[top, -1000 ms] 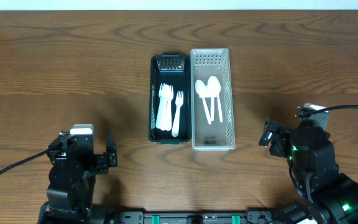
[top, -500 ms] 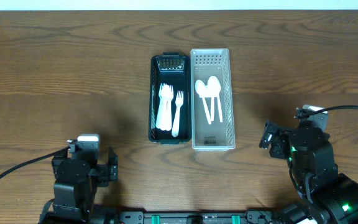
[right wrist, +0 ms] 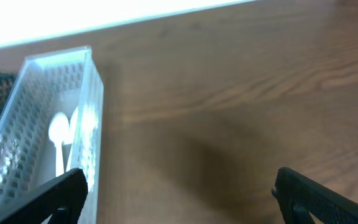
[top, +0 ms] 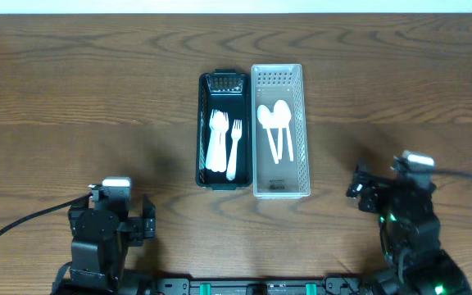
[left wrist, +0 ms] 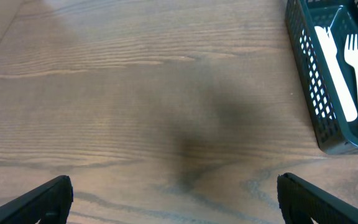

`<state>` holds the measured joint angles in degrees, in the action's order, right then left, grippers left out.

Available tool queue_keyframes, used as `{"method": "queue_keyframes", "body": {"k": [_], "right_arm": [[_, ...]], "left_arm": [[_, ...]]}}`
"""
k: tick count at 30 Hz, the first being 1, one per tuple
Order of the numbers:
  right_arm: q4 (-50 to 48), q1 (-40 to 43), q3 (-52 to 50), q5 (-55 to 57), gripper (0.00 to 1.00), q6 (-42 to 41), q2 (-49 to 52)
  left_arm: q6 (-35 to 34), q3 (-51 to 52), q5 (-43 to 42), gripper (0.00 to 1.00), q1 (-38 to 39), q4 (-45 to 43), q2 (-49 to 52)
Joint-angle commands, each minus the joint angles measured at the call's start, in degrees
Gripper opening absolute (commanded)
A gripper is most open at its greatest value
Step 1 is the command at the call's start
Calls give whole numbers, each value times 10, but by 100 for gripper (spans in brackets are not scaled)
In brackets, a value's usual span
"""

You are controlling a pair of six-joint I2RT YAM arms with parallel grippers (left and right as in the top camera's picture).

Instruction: Pack container

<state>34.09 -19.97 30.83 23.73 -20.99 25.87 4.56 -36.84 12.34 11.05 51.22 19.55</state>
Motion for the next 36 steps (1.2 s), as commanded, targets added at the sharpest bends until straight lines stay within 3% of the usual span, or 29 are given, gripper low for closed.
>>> {"method": "queue_keyframes", "body": {"k": [1,5,10,15,23,36], "right_arm": [[-41,67,-59,-86,99,40,-70],[-88,143,-109,-165,99,98,-139],[-106,150,-148,-167,99,175,-210],[-114,151,-191,-171,99,194,-257],[-138,152,-247,-196,99,204,-256],[-138,152,-247,-216,99,228,-255]], "left_arm": [[6,2,6,98,3,2,-1],[6,2,6,98,3,2,-1],[6,2,6,98,3,2,-1],[6,2,6,98,3,2,-1],[6,2,6,98,3,2,-1],[6,2,6,98,3,2,-1]]}}
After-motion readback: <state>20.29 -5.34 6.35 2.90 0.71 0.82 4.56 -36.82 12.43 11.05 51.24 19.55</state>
